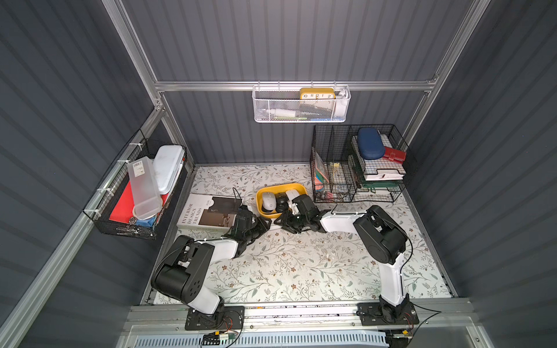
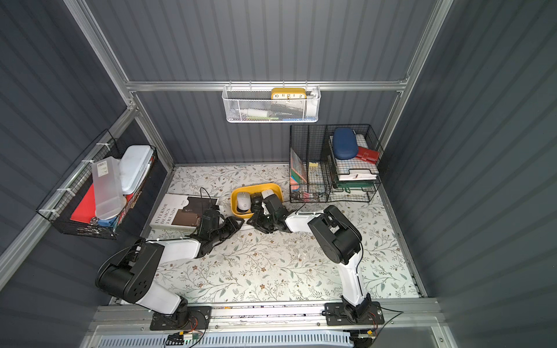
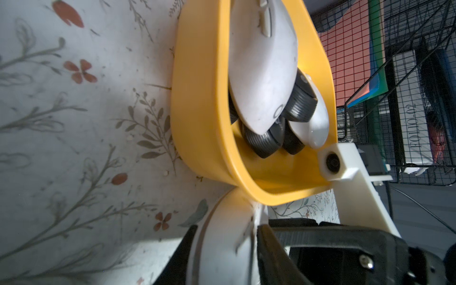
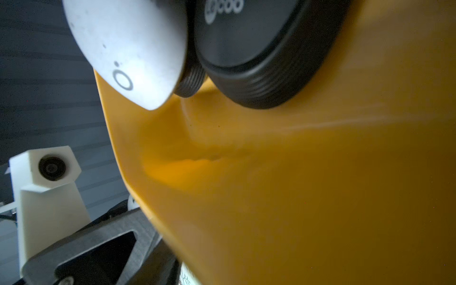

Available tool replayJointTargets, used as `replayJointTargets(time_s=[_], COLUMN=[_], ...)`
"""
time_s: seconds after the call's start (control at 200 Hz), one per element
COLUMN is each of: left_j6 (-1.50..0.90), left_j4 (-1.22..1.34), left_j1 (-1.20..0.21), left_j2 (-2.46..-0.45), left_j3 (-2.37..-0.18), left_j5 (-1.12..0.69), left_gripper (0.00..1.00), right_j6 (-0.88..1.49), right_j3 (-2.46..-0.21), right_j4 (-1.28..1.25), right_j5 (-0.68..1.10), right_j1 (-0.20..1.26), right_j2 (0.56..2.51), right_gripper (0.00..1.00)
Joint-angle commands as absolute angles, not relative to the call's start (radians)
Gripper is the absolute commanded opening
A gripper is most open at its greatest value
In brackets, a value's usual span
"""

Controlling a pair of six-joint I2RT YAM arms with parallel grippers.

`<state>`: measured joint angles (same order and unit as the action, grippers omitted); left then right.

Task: Put the mouse in the storage box
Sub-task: Pick up the mouse from the center of the board.

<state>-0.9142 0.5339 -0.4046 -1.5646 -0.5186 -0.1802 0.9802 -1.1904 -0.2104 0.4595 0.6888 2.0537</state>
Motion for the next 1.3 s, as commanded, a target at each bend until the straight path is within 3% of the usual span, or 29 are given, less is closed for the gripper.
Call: replayJointTargets(time_s=[0.0, 0.37, 0.675, 0.87, 1.296], left_j6=[-0.908, -0.915, -0.910, -0.864, -0.718], left_j4=[0.713, 0.748, 0.653, 0.558, 0.379], left_j1=[-0.434, -0.435, -0.434, -0.434, -0.434], left_j2=[-1.518, -1.454, -1.309, -1.317, -1.128], left_j3=[-0.533, -0.510, -0.482, -0.527, -0.656], left_j5=[-0.362, -0.356, -0.287, -0.236, -0.112], left_gripper=[0.39, 0.26, 0.12, 0.04, 0.09], right_j6=[0.976, 0.975, 0.958, 0.928, 0.783], right_j3=[-1.213, -1.214, -1.138, -1.110, -0.956], right_j4=[-0.244, -0.238, -0.212, -0.190, 0.016], right_j5=[0.510, 0.516, 0.454, 0.441, 0.315], right_j1=[0.728, 0.736, 0.698, 0.690, 0.550], right_j2=[2.095, 2.088, 2.003, 1.960, 1.630], right_gripper=[0.49, 0.49, 0.60, 0.64, 0.73])
